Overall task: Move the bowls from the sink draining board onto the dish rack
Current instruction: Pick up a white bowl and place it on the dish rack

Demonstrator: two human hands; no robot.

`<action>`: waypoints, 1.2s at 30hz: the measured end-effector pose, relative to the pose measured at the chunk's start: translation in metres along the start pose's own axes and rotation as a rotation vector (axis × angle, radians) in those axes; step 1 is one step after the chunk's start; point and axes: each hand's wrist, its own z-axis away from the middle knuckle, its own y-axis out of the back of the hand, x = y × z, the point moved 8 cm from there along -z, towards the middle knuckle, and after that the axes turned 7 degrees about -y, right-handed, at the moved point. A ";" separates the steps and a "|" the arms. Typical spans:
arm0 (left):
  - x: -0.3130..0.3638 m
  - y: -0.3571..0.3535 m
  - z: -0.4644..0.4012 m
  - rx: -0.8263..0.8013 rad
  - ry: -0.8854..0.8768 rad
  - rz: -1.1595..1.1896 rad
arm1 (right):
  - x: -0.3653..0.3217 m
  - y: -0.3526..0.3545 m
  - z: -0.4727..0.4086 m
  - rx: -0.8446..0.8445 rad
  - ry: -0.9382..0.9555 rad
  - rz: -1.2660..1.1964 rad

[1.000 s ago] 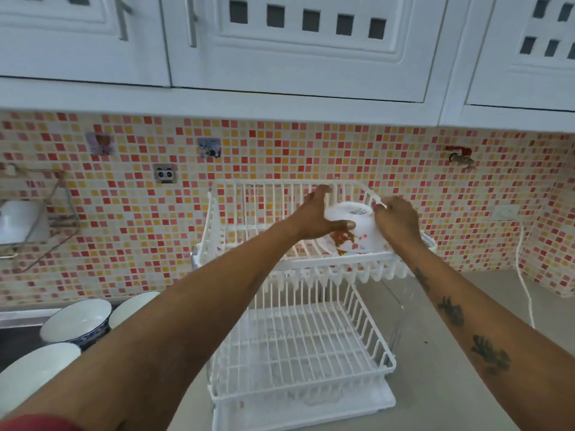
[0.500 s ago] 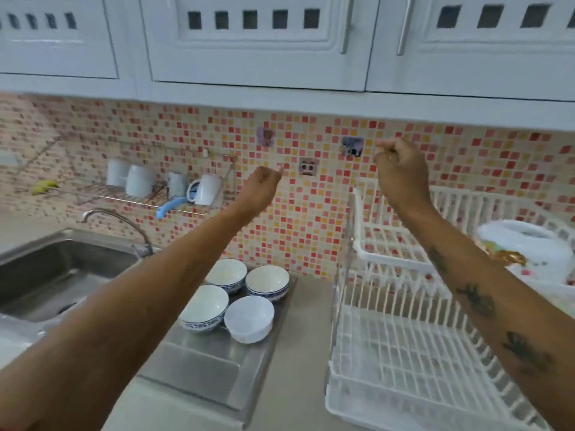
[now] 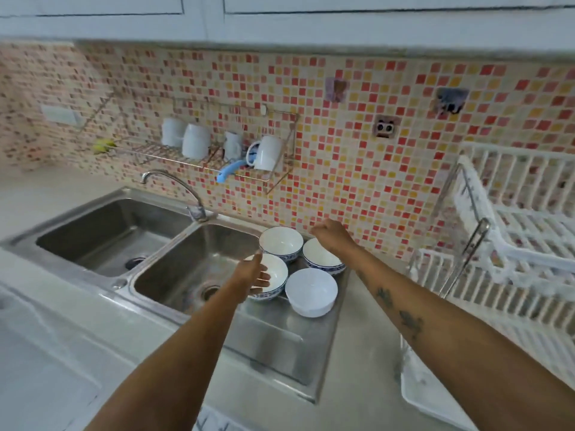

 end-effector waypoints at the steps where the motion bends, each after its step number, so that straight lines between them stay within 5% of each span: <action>1: -0.021 -0.003 -0.005 -0.012 0.058 0.026 | 0.019 -0.006 -0.011 0.002 -0.067 -0.003; 15: -0.127 -0.097 -0.052 -0.218 0.365 0.262 | 0.179 -0.075 -0.052 -0.054 -0.579 -0.182; 32: -0.129 -0.119 -0.065 -0.177 0.272 0.330 | 0.185 -0.082 -0.041 -0.078 -0.609 -0.390; 36: -0.080 -0.118 -0.052 -0.192 0.113 0.382 | 0.144 -0.045 -0.042 0.054 -0.422 -0.338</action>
